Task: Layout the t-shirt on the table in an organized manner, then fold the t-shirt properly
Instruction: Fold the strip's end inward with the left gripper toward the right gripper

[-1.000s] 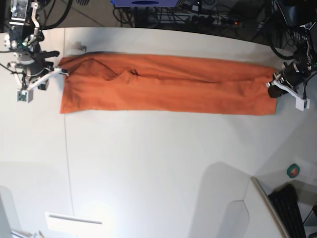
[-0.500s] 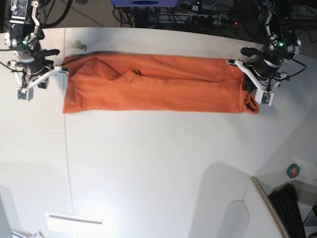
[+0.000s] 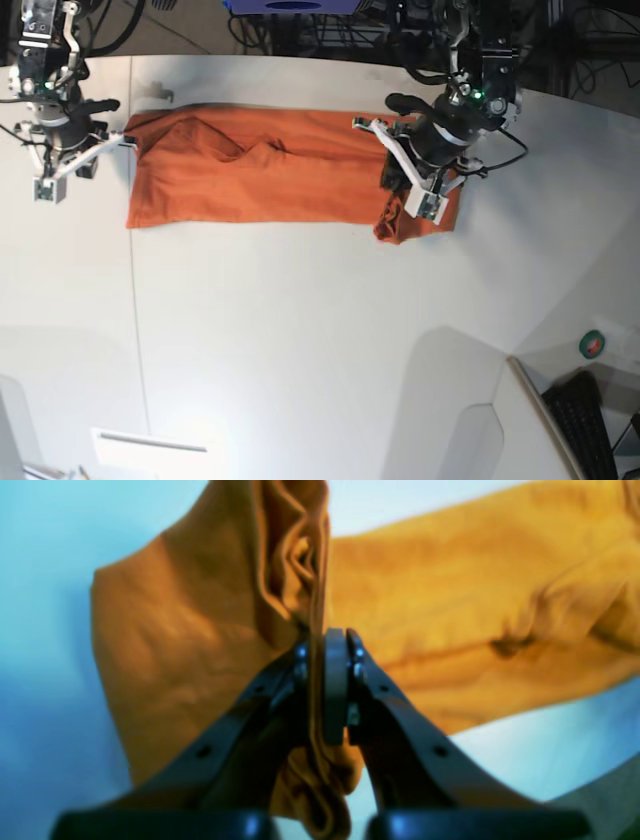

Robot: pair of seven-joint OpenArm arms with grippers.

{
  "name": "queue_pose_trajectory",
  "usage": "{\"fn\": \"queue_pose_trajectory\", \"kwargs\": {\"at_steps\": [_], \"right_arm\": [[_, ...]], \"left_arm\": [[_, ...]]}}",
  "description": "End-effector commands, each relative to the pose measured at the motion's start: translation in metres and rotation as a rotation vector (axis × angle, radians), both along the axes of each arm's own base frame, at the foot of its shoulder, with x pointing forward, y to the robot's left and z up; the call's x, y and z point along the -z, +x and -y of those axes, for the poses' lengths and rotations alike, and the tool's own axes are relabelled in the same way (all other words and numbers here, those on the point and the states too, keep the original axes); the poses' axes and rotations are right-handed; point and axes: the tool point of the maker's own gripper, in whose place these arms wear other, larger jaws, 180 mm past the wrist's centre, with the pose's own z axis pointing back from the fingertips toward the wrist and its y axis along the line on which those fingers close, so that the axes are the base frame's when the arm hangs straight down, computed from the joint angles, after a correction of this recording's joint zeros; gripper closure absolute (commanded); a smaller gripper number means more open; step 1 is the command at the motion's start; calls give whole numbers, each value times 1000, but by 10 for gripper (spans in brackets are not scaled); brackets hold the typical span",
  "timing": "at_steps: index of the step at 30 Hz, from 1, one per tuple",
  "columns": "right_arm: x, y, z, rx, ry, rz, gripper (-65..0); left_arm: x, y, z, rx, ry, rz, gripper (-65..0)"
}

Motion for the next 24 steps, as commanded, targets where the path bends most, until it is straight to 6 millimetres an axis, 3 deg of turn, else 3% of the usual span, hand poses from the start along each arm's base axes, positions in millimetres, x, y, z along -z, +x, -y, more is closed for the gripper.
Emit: {"fn": "queue_pose_trajectory", "kwargs": {"at_steps": [1,9,24], "right_arm": [[-9,6,4,-2,-16,37,0],[-10,7,4,-2,-16,39,0],[-10,7,4,-2,-16,39,0]], "left_arm": [[-3,3,5,3,-12,17,0],[0,4,32,58,-37,8,0],[2,7,34,56,-47,4,0]]}}
